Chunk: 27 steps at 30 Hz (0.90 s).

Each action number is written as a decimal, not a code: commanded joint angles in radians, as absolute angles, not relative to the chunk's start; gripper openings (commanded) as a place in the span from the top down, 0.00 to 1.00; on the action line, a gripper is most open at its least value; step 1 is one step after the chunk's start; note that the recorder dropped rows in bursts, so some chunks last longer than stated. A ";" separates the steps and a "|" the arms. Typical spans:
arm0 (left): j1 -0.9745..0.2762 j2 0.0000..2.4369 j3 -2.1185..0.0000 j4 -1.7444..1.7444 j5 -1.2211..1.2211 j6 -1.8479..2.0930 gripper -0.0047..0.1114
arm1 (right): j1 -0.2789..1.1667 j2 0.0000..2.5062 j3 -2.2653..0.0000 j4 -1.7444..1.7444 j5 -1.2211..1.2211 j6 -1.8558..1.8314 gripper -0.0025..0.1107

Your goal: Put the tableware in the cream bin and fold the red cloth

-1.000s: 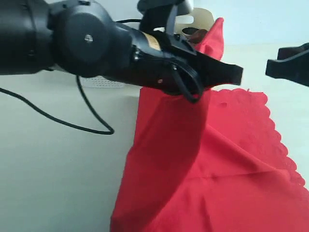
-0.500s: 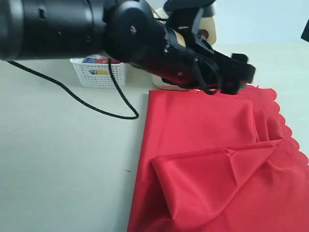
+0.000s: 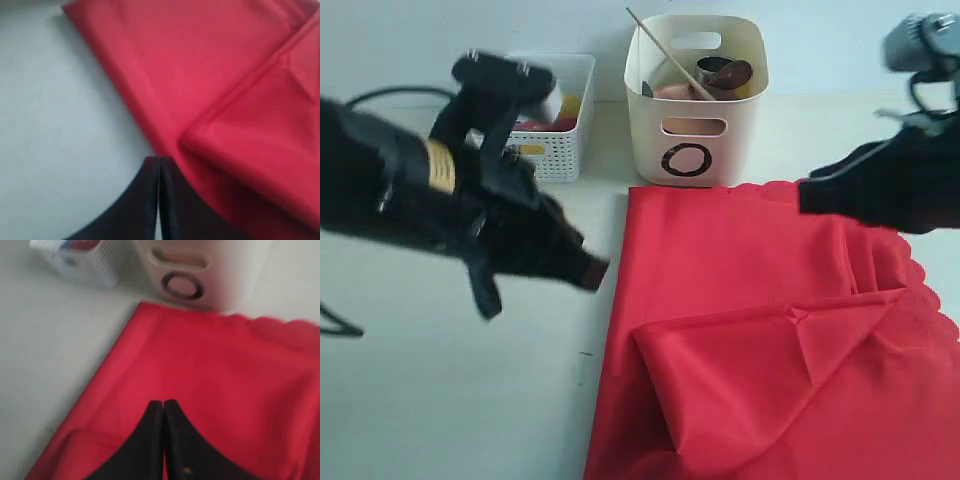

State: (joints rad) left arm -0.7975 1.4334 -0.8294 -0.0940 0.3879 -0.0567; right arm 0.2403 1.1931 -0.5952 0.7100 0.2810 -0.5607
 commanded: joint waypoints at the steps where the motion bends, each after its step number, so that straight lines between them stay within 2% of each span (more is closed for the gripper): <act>1: -0.817 1.455 -0.649 -0.129 0.213 -0.058 0.94 | 0.341 1.372 -0.654 0.664 0.360 -0.583 0.98; 4: -0.855 1.506 -0.613 -0.131 0.151 -0.056 0.94 | 0.355 1.445 -0.681 0.649 0.360 -0.578 0.98; 9: -0.995 1.597 -0.619 -0.131 0.049 -0.056 0.94 | 0.355 1.425 -0.685 0.617 0.337 -0.575 0.98; 13: -1.084 1.648 -0.623 -0.131 -0.074 -0.056 0.94 | 0.352 1.319 -0.685 0.573 0.287 -0.519 0.98; 23: -1.226 1.781 -0.743 -0.128 -0.093 -0.056 0.94 | 0.352 0.964 -0.685 0.471 0.262 -0.372 0.98; 27: -1.352 1.787 -0.801 -0.090 -0.093 -0.032 0.94 | 0.352 0.888 -0.685 0.464 0.267 -0.370 0.98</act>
State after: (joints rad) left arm -1.2762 1.7902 -0.7691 -0.1127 -0.0782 -0.0550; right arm 0.3519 0.9326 -0.6783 0.4792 0.2602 -0.3752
